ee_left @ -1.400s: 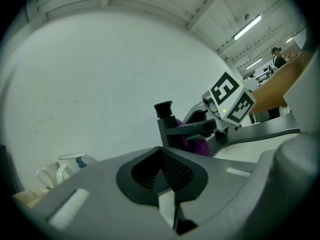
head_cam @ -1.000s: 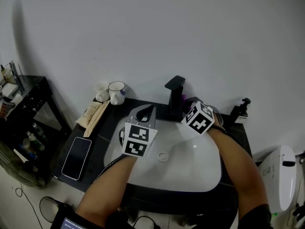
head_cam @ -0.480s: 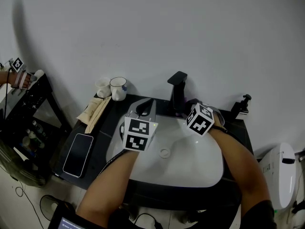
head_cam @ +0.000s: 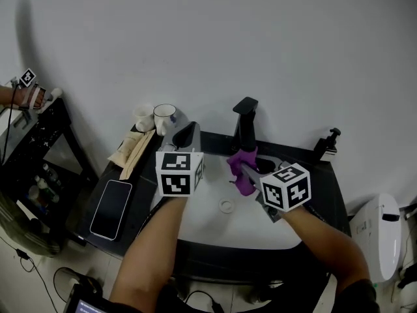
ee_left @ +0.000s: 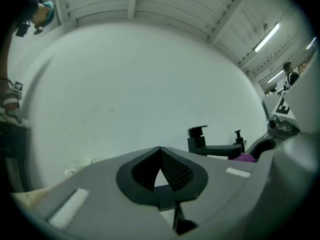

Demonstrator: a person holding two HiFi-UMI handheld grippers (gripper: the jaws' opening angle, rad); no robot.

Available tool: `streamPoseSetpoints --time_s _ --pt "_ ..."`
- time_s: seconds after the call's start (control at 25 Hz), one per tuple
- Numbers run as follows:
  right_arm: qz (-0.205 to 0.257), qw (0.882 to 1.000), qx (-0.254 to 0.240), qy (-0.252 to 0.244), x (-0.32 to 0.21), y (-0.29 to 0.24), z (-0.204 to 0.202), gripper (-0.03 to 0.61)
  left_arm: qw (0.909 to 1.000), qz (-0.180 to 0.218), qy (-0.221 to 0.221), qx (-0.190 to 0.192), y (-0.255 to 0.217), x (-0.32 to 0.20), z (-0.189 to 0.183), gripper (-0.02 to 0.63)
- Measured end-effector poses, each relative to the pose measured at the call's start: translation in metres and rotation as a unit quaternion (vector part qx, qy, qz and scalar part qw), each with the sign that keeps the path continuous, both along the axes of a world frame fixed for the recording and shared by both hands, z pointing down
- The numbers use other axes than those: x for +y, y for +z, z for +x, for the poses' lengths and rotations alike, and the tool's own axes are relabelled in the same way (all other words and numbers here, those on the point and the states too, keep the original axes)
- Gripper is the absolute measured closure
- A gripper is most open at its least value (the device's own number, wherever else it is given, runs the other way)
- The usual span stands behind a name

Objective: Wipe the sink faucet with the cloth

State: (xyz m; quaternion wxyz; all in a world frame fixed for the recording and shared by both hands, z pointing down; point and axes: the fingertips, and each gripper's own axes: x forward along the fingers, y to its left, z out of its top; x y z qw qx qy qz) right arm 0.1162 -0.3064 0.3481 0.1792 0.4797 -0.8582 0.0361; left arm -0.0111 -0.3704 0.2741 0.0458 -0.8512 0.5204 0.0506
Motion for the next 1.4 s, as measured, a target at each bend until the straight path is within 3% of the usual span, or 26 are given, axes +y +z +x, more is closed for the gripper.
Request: streamPoseSetpoints --time_s 0.12,0.24,0.32,0.44,0.56,0.84,0.92,1.08,1.28,1.4 --pt "-0.033 0.984 -0.164 0.059 -0.013 0.001 -0.013 0.486 0.9995 0.016 -0.027 0.007 -0.011 0.0 -0.022 0.597" --pt "-0.041 0.95 -0.287 0.119 -0.027 0.003 -0.026 0.488 0.9984 0.024 -0.048 0.019 -0.017 0.003 -0.039 0.597" --pt "-0.022 0.924 -0.349 0.156 -0.036 -0.003 -0.032 0.488 0.9973 0.025 -0.056 0.041 -0.022 0.004 -0.05 0.597" --pt "0.024 0.885 -0.421 0.195 -0.05 -0.015 -0.041 0.489 0.9943 0.023 -0.063 0.083 -0.027 0.005 -0.069 0.597" --pt "0.058 0.855 -0.47 0.209 -0.065 -0.026 -0.053 0.489 0.9911 0.026 -0.077 0.106 -0.031 0.005 -0.087 0.597" --pt "0.113 0.782 -0.562 0.244 -0.101 -0.054 -0.034 0.491 0.9887 0.057 -0.099 0.097 -0.043 0.012 -0.103 0.597" --pt "0.125 0.775 -0.568 0.247 -0.108 -0.063 -0.031 0.491 0.988 0.069 -0.099 0.097 -0.049 0.016 -0.103 0.597" --pt "0.152 0.779 -0.564 0.226 -0.103 -0.085 -0.041 0.491 0.9878 0.078 -0.095 0.096 -0.054 0.019 -0.1 0.597" --pt "0.169 0.76 -0.582 0.235 -0.09 -0.093 -0.029 0.494 0.9889 0.075 -0.091 0.09 -0.051 0.019 -0.096 0.597" --pt "0.172 0.755 -0.588 0.233 -0.083 -0.092 -0.024 0.495 0.9896 0.075 -0.09 0.084 -0.05 0.02 -0.093 0.597"
